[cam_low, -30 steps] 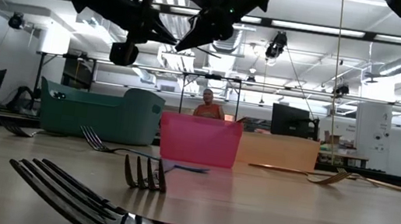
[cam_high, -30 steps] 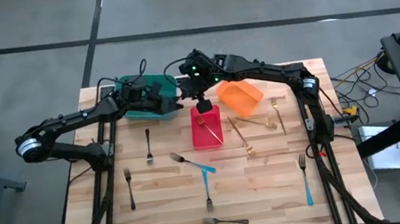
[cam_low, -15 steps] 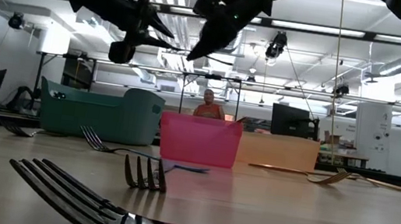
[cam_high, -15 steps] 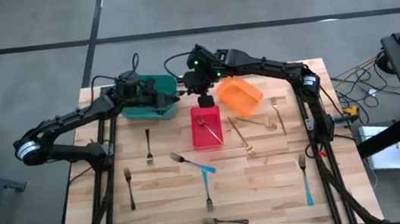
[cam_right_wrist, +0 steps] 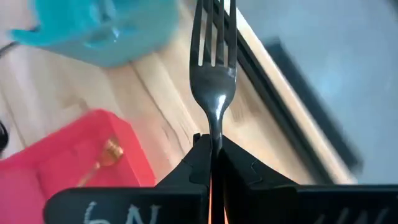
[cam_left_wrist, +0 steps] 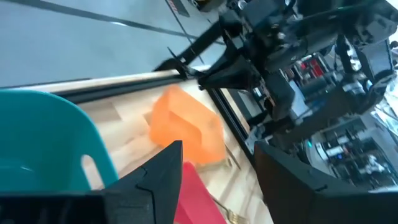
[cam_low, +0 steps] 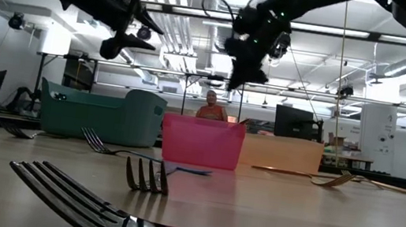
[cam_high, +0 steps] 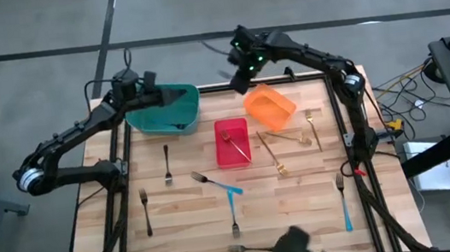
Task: Sort silverware by color (type)
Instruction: Put the black fork into the orange bin
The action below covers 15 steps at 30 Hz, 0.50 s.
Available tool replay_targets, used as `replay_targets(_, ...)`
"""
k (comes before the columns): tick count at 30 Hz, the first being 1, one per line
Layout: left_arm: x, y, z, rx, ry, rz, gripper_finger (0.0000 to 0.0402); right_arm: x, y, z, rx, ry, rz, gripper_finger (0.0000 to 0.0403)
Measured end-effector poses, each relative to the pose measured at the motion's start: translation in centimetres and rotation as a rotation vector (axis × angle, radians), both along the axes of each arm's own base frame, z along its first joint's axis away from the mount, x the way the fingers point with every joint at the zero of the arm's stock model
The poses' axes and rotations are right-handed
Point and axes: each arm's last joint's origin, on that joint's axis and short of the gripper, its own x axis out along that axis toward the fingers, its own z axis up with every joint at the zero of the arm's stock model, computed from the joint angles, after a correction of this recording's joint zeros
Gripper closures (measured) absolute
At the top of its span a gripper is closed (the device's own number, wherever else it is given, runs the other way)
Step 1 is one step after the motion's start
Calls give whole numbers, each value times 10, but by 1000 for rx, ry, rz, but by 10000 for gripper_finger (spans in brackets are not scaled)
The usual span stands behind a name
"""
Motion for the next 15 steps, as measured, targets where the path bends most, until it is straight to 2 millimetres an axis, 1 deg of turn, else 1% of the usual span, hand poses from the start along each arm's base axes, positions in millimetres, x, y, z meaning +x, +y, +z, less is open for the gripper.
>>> replay_targets(2,-3,3,0,0,0,18,223,-16,-7,-5,85,71,-79,394)
replay_targets(4,-5,5,0,8,3,28,223,-31,-9,-11,175,162,-134,394)
replay_targets(7,-7,7,1,35,7,32,223,-48,-2,-22,330,292,-156,394)
replay_targets(9,-7,8,2,57,4,32,223,-53,4,-32,402,358,-152,394)
replay_targets(15,-7,9,3,84,8,50,223,-51,15,-62,450,423,-143,394)
